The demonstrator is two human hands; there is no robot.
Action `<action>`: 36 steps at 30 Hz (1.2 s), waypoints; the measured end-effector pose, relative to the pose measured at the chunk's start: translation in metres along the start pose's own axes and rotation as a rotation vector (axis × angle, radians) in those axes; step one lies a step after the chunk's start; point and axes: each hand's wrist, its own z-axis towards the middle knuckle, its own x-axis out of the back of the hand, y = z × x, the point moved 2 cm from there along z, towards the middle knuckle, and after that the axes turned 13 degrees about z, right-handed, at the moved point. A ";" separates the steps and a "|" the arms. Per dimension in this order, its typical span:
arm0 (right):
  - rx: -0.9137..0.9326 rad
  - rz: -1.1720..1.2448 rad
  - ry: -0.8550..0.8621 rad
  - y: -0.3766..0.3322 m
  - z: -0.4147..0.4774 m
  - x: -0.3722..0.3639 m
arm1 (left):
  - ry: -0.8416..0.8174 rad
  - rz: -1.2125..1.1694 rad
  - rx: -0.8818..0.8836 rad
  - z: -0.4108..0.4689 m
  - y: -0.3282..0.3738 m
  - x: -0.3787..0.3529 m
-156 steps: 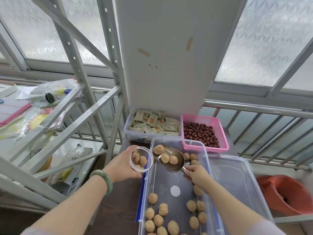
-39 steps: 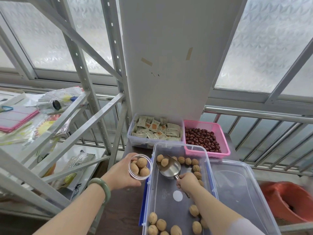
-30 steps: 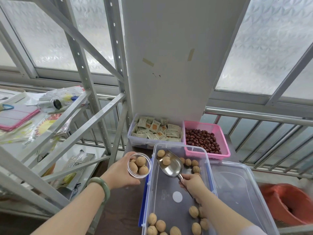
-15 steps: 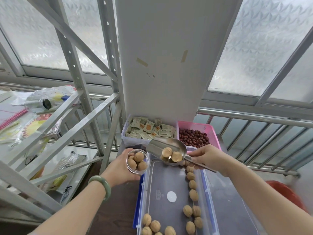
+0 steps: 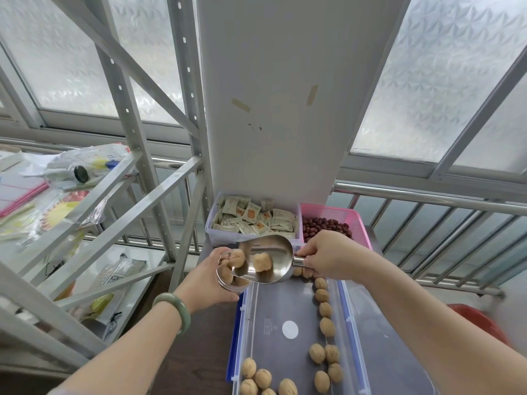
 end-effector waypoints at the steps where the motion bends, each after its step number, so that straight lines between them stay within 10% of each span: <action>1: 0.004 -0.024 -0.004 -0.001 -0.001 0.000 | 0.006 -0.002 -0.002 0.000 0.000 0.000; 23: -0.221 0.213 0.170 0.061 -0.006 0.011 | 0.066 -0.142 0.091 0.013 -0.030 -0.013; 36: -0.448 0.421 0.114 0.135 0.018 -0.111 | 0.043 -0.187 0.237 0.008 -0.051 -0.037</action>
